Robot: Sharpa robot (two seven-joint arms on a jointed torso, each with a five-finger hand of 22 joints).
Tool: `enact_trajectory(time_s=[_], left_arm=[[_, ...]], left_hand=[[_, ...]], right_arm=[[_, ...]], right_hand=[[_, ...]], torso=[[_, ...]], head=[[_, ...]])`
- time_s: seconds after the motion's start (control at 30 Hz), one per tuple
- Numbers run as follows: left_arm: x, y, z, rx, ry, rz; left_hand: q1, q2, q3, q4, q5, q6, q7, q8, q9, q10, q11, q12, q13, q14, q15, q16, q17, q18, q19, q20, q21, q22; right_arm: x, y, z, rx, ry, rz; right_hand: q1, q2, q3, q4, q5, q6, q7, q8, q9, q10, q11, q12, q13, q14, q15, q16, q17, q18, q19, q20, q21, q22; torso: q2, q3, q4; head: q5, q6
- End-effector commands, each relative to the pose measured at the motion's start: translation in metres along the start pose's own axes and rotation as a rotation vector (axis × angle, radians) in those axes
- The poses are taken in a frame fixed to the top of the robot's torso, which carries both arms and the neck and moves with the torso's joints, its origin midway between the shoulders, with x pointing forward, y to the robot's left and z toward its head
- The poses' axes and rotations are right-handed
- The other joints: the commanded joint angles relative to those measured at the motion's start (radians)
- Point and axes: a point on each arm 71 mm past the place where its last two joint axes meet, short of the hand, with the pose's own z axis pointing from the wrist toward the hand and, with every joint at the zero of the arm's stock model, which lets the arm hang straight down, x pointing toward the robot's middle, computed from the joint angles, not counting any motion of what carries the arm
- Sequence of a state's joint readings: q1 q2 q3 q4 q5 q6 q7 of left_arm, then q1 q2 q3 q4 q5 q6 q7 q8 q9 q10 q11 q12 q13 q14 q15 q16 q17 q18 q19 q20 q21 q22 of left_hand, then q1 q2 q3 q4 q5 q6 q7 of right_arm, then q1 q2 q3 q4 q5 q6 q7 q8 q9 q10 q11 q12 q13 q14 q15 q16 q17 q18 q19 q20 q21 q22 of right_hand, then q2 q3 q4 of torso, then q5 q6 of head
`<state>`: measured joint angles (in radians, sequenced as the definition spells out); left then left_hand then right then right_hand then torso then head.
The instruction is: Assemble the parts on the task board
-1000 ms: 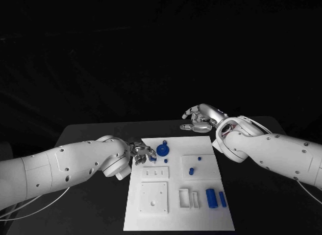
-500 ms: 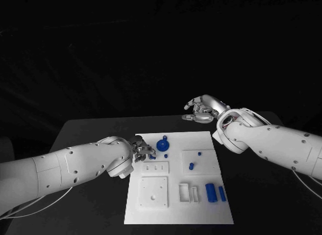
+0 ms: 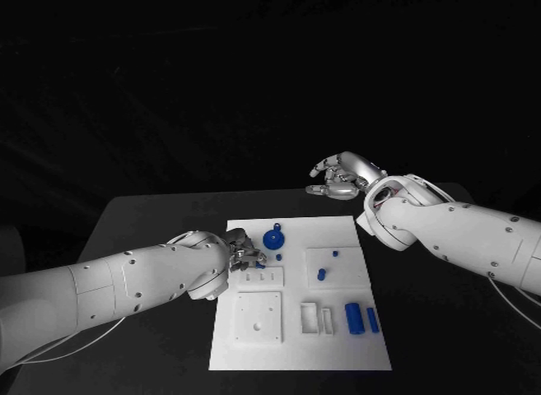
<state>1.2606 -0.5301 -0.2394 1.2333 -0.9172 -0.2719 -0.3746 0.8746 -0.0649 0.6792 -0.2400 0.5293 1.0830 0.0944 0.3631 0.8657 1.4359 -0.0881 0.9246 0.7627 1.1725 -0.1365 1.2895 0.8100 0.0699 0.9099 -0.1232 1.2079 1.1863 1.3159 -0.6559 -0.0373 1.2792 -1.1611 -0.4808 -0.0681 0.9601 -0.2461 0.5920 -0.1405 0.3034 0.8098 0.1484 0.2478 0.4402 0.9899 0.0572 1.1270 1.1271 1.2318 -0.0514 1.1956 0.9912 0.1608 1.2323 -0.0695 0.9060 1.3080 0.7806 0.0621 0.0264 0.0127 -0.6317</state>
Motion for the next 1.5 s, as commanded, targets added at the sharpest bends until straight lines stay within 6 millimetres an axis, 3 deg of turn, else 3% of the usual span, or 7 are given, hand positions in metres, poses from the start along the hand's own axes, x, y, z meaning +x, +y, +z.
enact_trajectory(time_s=[0.03, 0.77, 1.5], left_arm=[[0.002, -0.002, 0.001, 0.022, -0.021, 0.041], [0.017, 0.004, 0.005, 0.001, 0.034, 0.048], [0.022, 0.004, 0.004, 0.0, 0.062, 0.053]], left_hand=[[0.006, -0.004, 0.014, -0.008, -0.004, 0.151, -0.111, 0.001, 0.034, -0.006, -0.036, 0.006, 0.002, 0.035, -0.068, 0.005, 0.0, 0.016, 0.007, -0.131, 0.005, 0.001], [0.003, 0.002, 0.013, -0.004, -0.013, 0.158, -0.111, -0.002, 0.032, -0.007, -0.036, 0.017, 0.004, 0.035, -0.067, 0.013, -0.002, 0.016, 0.007, -0.131, 0.008, 0.004], [-0.002, 0.006, 0.011, 0.001, -0.026, 0.168, -0.113, -0.003, 0.031, -0.009, -0.038, 0.03, 0.007, 0.034, -0.066, 0.022, -0.004, 0.016, 0.006, -0.132, 0.012, 0.007]], right_arm=[[0.0, 0.002, 0.001, -0.01, 0.0, 0.003], [0.002, 0.004, 0.002, -0.01, 0.008, 0.005], [0.002, 0.003, 0.002, -0.006, 0.011, 0.004]], right_hand=[[0.012, 0.002, -0.004, 0.004, 0.007, -0.016, 0.022, 0.005, 0.001, -0.004, -0.001, 0.007, -0.001, -0.001, -0.003, -0.004, -0.001, 0.101, 0.008, 0.0, -0.006, 0.001], [0.012, 0.003, -0.005, 0.005, 0.012, -0.016, 0.022, 0.005, 0.001, -0.004, -0.001, 0.008, -0.004, -0.001, -0.003, -0.004, -0.002, 0.101, 0.008, 0.001, -0.007, 0.002], [0.012, 0.004, -0.006, 0.006, 0.017, -0.017, 0.022, 0.005, 0.001, -0.005, -0.001, 0.01, -0.006, -0.001, -0.003, -0.004, -0.002, 0.101, 0.008, 0.001, -0.008, 0.003]], torso=[[0.0, -0.0001, -0.0002], [0.0, -0.0019, 0.0004], [-0.001, -0.0009, 0.0007]], head=[[0.0, -0.002], [-0.003, -0.01], [-0.002, -0.016]])
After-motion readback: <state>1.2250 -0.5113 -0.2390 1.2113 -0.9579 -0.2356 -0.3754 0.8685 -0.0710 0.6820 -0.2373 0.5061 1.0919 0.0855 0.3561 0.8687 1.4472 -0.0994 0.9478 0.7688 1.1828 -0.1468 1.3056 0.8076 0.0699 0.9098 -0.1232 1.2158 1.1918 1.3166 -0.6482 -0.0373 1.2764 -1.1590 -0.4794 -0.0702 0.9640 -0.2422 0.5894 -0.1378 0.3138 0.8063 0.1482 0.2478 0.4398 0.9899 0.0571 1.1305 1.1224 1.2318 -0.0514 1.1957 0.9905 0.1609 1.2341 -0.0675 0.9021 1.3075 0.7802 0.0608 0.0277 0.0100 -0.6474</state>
